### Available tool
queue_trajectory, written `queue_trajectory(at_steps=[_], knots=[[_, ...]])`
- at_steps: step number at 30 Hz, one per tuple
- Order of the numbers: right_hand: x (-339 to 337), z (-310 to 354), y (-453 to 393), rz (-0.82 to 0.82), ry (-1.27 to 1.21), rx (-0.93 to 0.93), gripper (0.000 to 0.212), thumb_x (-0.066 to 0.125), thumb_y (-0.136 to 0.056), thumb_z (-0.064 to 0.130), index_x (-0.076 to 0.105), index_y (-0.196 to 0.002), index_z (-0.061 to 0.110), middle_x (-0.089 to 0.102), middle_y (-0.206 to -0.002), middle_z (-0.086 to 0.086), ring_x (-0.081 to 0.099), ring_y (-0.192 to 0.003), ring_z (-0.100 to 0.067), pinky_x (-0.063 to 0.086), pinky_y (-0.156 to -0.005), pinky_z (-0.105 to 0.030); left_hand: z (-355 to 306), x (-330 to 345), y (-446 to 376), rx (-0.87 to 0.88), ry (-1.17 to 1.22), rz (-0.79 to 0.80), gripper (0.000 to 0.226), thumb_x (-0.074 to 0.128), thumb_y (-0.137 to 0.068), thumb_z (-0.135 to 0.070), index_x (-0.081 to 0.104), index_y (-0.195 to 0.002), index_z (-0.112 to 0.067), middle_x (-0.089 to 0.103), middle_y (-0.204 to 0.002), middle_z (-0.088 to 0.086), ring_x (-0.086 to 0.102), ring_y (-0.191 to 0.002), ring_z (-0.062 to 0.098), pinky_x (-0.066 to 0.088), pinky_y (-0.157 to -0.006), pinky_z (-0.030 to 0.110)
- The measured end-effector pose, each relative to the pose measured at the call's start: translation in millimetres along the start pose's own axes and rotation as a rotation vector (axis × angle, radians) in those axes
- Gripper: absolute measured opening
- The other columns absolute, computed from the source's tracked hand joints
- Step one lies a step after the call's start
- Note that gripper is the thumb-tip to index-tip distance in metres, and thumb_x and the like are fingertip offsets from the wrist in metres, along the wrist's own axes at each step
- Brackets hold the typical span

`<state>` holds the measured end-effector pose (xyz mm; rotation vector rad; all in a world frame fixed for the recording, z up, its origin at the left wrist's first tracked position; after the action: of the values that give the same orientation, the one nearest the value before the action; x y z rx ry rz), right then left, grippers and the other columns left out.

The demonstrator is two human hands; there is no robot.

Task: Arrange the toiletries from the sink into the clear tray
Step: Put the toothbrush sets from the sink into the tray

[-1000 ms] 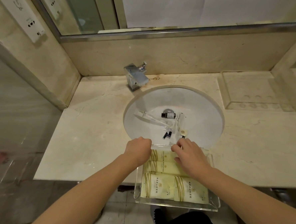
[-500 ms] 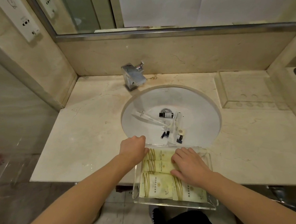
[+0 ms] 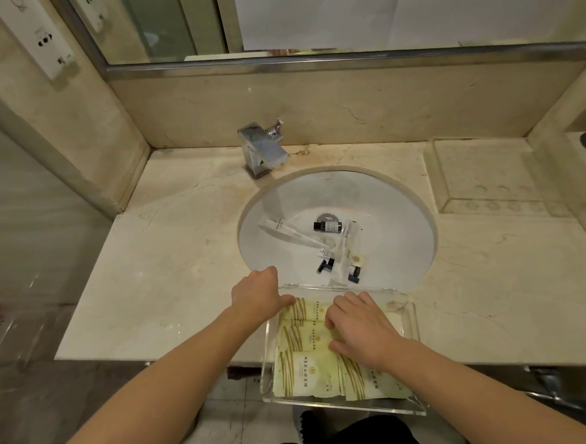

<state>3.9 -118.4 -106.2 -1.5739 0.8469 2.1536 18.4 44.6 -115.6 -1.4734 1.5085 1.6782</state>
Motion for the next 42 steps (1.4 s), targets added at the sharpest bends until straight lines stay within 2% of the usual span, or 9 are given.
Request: queue_trajectory(at_steps=[6, 17, 21, 24, 27, 29, 33, 37, 42], knots=[[2, -1, 5, -0.001, 0.066, -0.042, 0.047, 0.054, -0.079, 0.055, 0.051, -0.113, 0.023, 0.051, -0.107, 0.004, 0.042, -0.101, -0.018, 0.032, -0.094, -0.036, 4, 9, -1, 0.012, 0.043, 0.111, 0.062, 0.071, -0.065, -0.068, 0.045, -0.094, -0.02, 0.059, -0.085, -0.002, 0.06, -0.076, 0.017, 0.051, -0.067, 0.034], [4, 0, 9, -0.057, 0.108, -0.072, 0.029, 0.046, -0.085, 0.042, 0.054, -0.102, 0.019, 0.059, -0.098, 0.001, 0.049, -0.09, -0.02, 0.04, -0.086, -0.037, 8, 16, 2, 0.024, 0.04, 0.14, 0.062, 0.072, -0.07, -0.062, 0.038, -0.099, -0.018, 0.057, -0.081, -0.002, 0.06, -0.074, 0.018, 0.047, -0.062, 0.032], [5, -4, 10, -0.038, 0.065, -0.049, 0.033, 0.043, -0.087, 0.046, 0.051, -0.108, 0.022, 0.056, -0.103, 0.003, 0.047, -0.094, -0.018, 0.039, -0.089, -0.035, 10, 20, 1, 0.012, 0.088, 0.155, 0.063, 0.073, -0.07, -0.061, 0.038, -0.1, -0.017, 0.06, -0.084, 0.0, 0.061, -0.075, 0.019, 0.047, -0.062, 0.033], [-4, -16, 9, -0.117, -0.047, 0.044, 0.036, 0.042, -0.089, 0.049, 0.051, -0.112, 0.024, 0.055, -0.107, 0.007, 0.05, -0.098, -0.015, 0.04, -0.092, -0.033, 10, 23, 1, -0.011, 0.171, 0.2, 0.067, 0.071, -0.07, -0.062, 0.039, -0.104, -0.015, 0.057, -0.087, 0.0, 0.058, -0.077, 0.019, 0.044, -0.062, 0.031], [-16, -31, 10, -0.238, -0.027, 0.145, 0.025, 0.051, -0.087, 0.036, 0.06, -0.105, 0.02, 0.06, -0.099, 0.005, 0.055, -0.088, -0.016, 0.048, -0.078, -0.031, 10, 24, 1, -0.031, 0.213, 0.213, 0.07, 0.067, -0.073, -0.064, 0.039, -0.111, -0.013, 0.058, -0.091, 0.002, 0.058, -0.081, 0.02, 0.047, -0.067, 0.032], [-14, -31, 10, -0.246, -0.024, 0.145, 0.018, 0.055, -0.085, 0.031, 0.064, -0.096, 0.018, 0.061, -0.091, 0.003, 0.056, -0.079, -0.016, 0.048, -0.069, -0.029, 12, 23, -1, -0.036, 0.183, 0.195, 0.065, 0.067, -0.075, -0.06, 0.04, -0.11, -0.013, 0.06, -0.091, 0.002, 0.061, -0.082, 0.02, 0.049, -0.068, 0.034], [-8, -21, 8, -0.235, -0.017, 0.098, 0.017, 0.052, -0.085, 0.028, 0.062, -0.092, 0.017, 0.058, -0.088, 0.003, 0.052, -0.078, -0.016, 0.05, -0.066, -0.028, 11, 29, -3, -0.038, 0.23, 0.217, 0.057, 0.07, -0.075, -0.05, 0.041, -0.107, -0.013, 0.06, -0.09, 0.004, 0.063, -0.086, 0.023, 0.047, -0.064, 0.032], [-17, -21, 7, -0.283, -0.003, 0.121, 0.011, 0.059, -0.082, 0.026, 0.064, -0.088, 0.018, 0.06, -0.084, 0.003, 0.054, -0.074, -0.015, 0.052, -0.063, -0.03, 10, 26, -2, -0.036, 0.263, 0.241, 0.064, 0.071, -0.076, -0.052, 0.041, -0.112, -0.009, 0.055, -0.088, 0.002, 0.057, -0.081, 0.02, 0.042, -0.063, 0.029], [-32, -45, 26, -0.318, 0.087, 0.251, 0.016, 0.073, -0.071, 0.024, 0.059, -0.071, 0.018, 0.057, -0.064, 0.003, 0.054, -0.05, -0.017, 0.04, -0.043, -0.029, 12, 27, 0, -0.019, 0.223, 0.283, 0.07, 0.077, -0.07, -0.054, 0.04, -0.11, -0.011, 0.058, -0.095, 0.004, 0.057, -0.083, 0.021, 0.044, -0.066, 0.03]])
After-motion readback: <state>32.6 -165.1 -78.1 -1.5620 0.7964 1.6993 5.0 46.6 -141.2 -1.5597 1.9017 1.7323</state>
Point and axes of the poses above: each hand's wrist, its own y-axis away from the middle knuckle, its own x-axis out of the palm, z = x × y, the point moved 10 cm from there along -y, towards the middle knuckle
